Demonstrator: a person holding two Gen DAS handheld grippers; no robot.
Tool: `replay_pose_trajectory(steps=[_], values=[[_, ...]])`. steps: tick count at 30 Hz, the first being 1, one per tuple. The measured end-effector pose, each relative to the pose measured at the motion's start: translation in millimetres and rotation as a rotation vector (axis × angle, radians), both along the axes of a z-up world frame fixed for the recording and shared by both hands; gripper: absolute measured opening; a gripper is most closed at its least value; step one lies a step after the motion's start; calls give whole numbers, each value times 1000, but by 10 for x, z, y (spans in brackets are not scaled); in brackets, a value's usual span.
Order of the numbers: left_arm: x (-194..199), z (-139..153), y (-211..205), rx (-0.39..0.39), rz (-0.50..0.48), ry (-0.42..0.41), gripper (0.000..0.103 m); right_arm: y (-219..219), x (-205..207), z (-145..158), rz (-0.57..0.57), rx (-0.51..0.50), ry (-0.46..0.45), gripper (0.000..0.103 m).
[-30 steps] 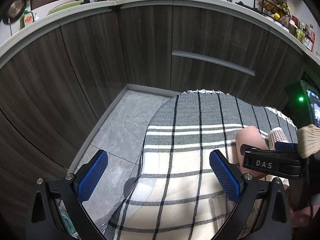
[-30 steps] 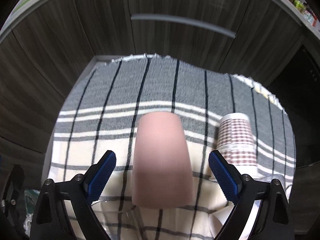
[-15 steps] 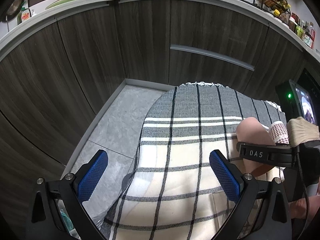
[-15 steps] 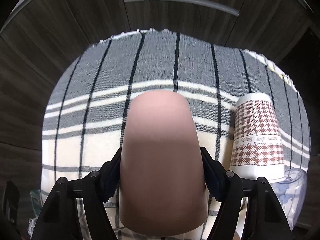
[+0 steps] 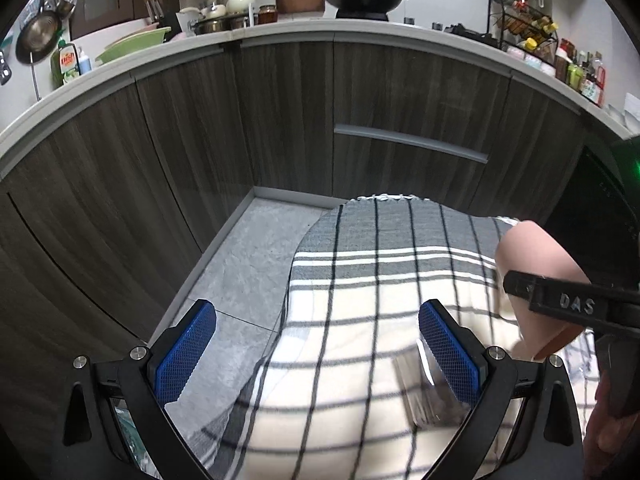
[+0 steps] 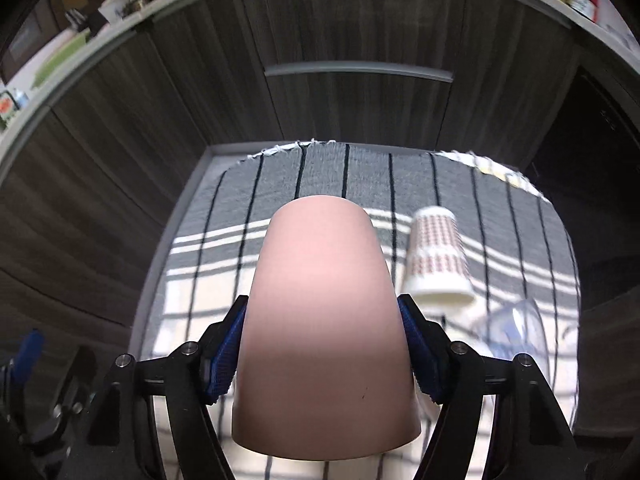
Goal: Flip cup upside down
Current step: 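Lift the pink cup with the right gripper and pass it to the left gripper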
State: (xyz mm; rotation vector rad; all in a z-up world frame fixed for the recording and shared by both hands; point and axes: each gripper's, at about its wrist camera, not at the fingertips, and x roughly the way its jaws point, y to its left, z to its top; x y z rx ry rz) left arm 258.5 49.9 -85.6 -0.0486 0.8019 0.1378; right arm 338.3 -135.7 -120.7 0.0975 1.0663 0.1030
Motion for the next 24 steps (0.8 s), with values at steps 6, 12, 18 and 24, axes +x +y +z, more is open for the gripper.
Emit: replay_pose_trajectory(steps=[6,12,18,24], values=[[-409,114,-70,-6,-15,-14,103,-205,-607,86,-54,57,4,71],[-670,90,-85,-4,-35,-7,103,-348,-1095,-60,-121,90,2,71],[-778,-93,-154,9,-67,30,103,-384,-1328,-369,-154,101,41,71],[-855,-251,-240,37,-79,44,103,-381,-1460,-864,-172,107,121,71]])
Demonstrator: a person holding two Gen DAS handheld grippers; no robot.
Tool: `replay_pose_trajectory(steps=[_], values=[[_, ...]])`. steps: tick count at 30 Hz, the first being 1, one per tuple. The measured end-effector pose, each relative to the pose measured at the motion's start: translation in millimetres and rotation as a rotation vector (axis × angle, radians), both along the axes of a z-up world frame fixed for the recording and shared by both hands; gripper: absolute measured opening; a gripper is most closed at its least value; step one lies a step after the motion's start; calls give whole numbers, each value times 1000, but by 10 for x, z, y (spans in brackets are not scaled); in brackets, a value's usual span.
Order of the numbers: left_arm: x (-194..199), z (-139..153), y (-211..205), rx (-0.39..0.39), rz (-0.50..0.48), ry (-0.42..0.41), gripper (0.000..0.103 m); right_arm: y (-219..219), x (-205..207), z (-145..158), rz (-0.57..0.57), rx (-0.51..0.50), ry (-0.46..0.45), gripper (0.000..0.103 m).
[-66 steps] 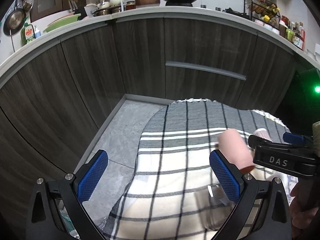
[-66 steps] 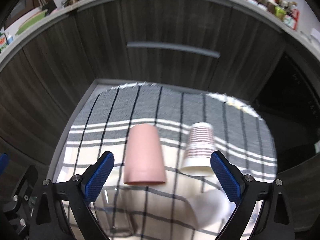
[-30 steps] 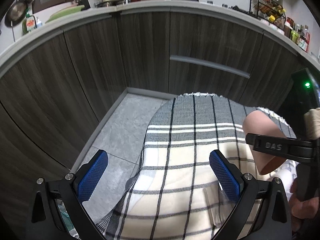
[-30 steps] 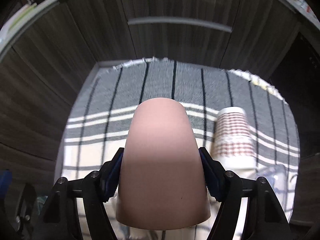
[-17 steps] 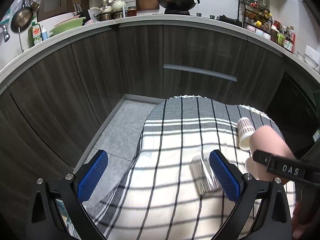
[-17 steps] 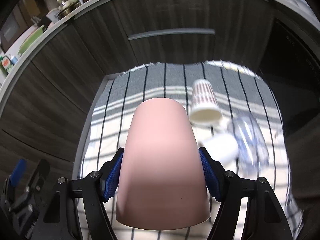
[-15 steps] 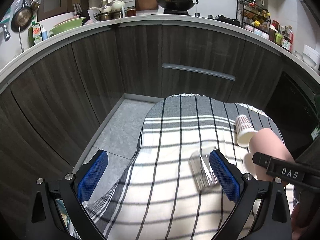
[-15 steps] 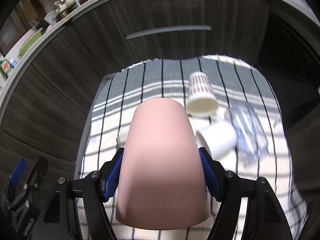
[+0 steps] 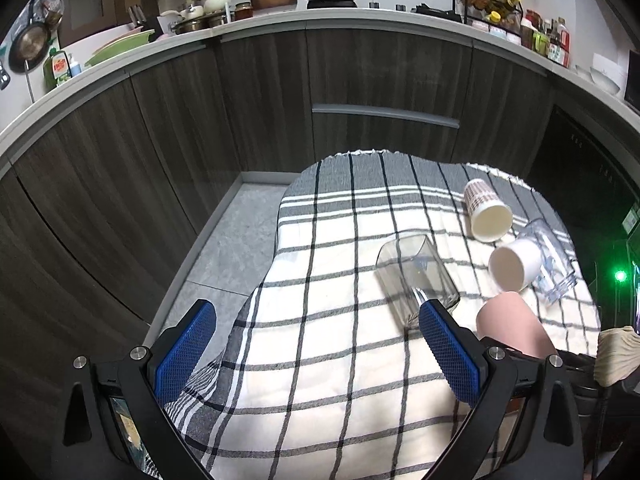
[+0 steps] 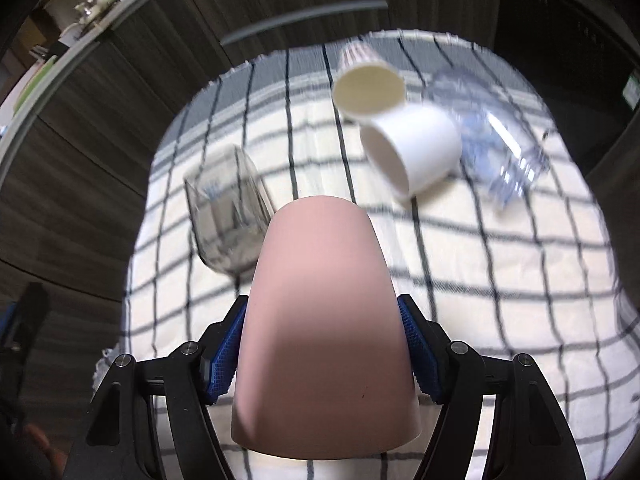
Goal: Flip cup upside down
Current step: 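Lift the pink cup with the right gripper and pass it to the left gripper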
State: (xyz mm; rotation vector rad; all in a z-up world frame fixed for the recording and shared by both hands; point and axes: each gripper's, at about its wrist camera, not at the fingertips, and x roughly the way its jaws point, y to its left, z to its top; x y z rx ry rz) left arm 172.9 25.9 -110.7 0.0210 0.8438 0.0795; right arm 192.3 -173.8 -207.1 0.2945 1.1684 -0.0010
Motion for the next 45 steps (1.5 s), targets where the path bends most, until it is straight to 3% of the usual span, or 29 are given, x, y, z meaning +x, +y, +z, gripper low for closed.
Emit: replay_pose_trajectory(steps=[11,14,18,22,32,38,45], values=[[-63,-306,-134,2,-28,64,103,-75,-99,-421,-28,-18,48,71],[-68,-316,-167,2,-31,70,103,-73,-101,-427,-14,-25,44,74],[-85,-301,-214,-1,-37,78,103,-126,-85,-387,-18,-23,40,89],[-115,-238,-293,-1,-55,77,103,-200,-136,-277,-18,-18,18,89],[-86,-274,-804,7,-157,113,103,-605,-514,177,-39,-19,-139,89],[19,-418,-1204,18,-228,186,103,-895,-705,461,-128,-128,-324,89],[214,-631,-1585,28,-285,329,103,-1106,-765,592,-181,-220,-432,89]])
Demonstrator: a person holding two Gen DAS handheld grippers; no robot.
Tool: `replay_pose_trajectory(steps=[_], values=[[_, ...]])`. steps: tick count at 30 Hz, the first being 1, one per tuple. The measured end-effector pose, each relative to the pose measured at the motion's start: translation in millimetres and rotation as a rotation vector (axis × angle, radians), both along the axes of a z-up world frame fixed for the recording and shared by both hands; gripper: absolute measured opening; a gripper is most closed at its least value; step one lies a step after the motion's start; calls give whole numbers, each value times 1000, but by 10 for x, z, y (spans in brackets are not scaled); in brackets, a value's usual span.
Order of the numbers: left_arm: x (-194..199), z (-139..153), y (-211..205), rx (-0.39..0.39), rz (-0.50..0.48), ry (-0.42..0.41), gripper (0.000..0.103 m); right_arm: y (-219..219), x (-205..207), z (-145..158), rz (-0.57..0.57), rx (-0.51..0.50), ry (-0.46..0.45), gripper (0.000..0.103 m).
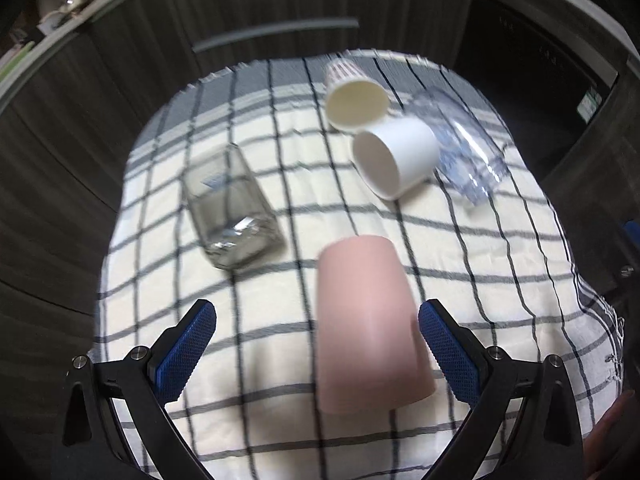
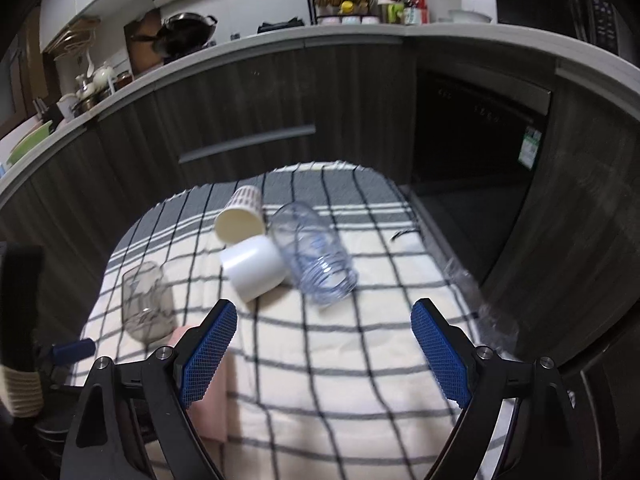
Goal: Flip cup upside down
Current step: 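Lift the pink cup with the right gripper and pass it to the left gripper, then grasp the pink cup with the left gripper and rotate it mouth down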
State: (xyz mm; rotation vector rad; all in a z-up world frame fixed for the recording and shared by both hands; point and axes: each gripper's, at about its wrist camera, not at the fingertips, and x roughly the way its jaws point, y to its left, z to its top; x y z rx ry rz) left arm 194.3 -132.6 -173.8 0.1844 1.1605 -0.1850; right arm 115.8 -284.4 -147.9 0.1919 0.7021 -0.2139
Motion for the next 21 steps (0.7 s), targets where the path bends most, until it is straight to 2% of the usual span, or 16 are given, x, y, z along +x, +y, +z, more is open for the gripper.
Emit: replay_pose_trajectory(steps=[6,8,10,16,20,21], values=[[145,-119,-197,3,-8,84,98,-166,-24,64,-28,-21,-39,89],[215,-157,-216,-7,-2,119,98,-232,21,100,-32,0,-16,89],[312,-214,-254,15,-1,162,98,-251,80,140,-24,-5,6,89],[493,-431,-321,48,-7,296,96,-247,163,174,-12,-7,1,89],[556,-591,-314,52,5,366,81,-237,226,147,1,11,17,89],[575,-628,-304,50,13,380,81,-235,252,128,3,21,30,89]])
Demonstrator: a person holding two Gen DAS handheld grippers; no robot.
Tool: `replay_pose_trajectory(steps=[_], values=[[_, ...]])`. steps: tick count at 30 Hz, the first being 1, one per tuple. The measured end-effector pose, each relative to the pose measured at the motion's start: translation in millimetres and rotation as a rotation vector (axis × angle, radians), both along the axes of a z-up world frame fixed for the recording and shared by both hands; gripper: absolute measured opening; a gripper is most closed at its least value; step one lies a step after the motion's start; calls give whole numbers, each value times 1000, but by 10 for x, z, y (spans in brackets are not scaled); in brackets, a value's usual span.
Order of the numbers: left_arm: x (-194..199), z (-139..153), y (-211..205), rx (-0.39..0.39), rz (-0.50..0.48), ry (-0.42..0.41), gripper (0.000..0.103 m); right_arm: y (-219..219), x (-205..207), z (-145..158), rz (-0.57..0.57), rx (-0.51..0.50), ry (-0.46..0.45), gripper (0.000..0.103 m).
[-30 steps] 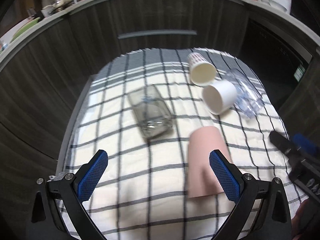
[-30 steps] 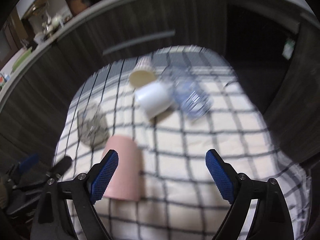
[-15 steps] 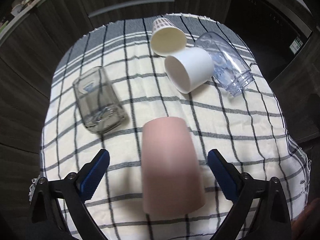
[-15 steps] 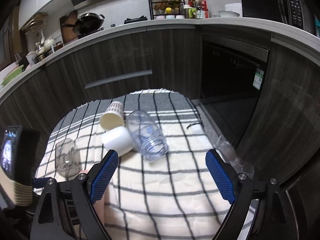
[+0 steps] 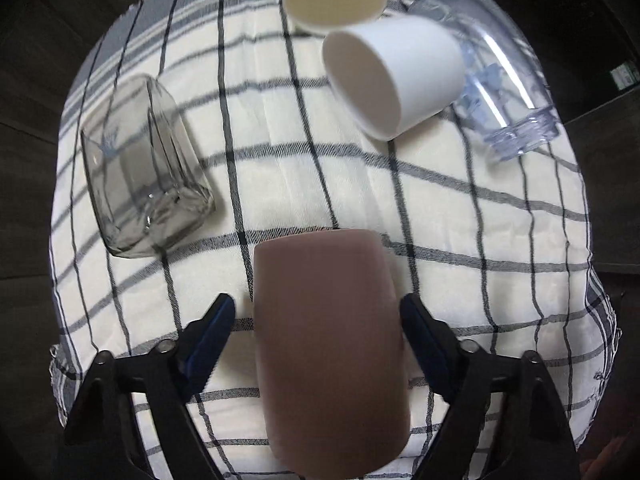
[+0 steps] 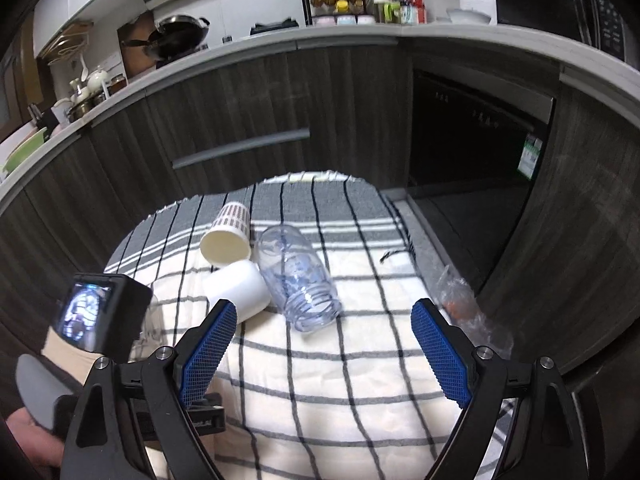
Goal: Flip cup upside down
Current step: 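Grasp the pink cup with the left gripper and rotate it mouth down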
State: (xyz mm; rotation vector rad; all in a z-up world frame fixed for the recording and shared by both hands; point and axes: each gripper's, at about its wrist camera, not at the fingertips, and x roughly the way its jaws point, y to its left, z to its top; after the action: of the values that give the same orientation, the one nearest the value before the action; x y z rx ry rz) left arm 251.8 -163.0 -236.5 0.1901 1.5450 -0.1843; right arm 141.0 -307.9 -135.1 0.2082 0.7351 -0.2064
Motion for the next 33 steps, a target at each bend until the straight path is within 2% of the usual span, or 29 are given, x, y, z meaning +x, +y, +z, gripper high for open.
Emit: replay_pose_trajectory(steps=[2,5,6,12,19,22,25,29,33], values=[[30,-43,0,3,7,12,80,10,15,-40,6,17,10,89],[42,-94,-42,-5,-6,22,69,-14,34,-107,10,42,22,89],[33,-108,-52,-7,-9,24,68,-27,43,-131,9,51,29,89],[4,-122,-121,-21,-5,12,68,-126,58,-227,-14,87,43,89],[-160,47,-41,-50,0,-31,68,-130,57,-275,-18,99,43,89],[-240,215,11,-64,7,-99,68,-133,37,-258,-20,106,31,89],[-365,432,42,-91,2,-213,68,-140,6,-230,-24,107,12,89],[-604,723,88,-117,-28,-451,68,-131,-23,-208,-25,101,-8,89],[-639,781,201,-203,-42,-644,68,-99,-62,-194,-30,68,-32,89]])
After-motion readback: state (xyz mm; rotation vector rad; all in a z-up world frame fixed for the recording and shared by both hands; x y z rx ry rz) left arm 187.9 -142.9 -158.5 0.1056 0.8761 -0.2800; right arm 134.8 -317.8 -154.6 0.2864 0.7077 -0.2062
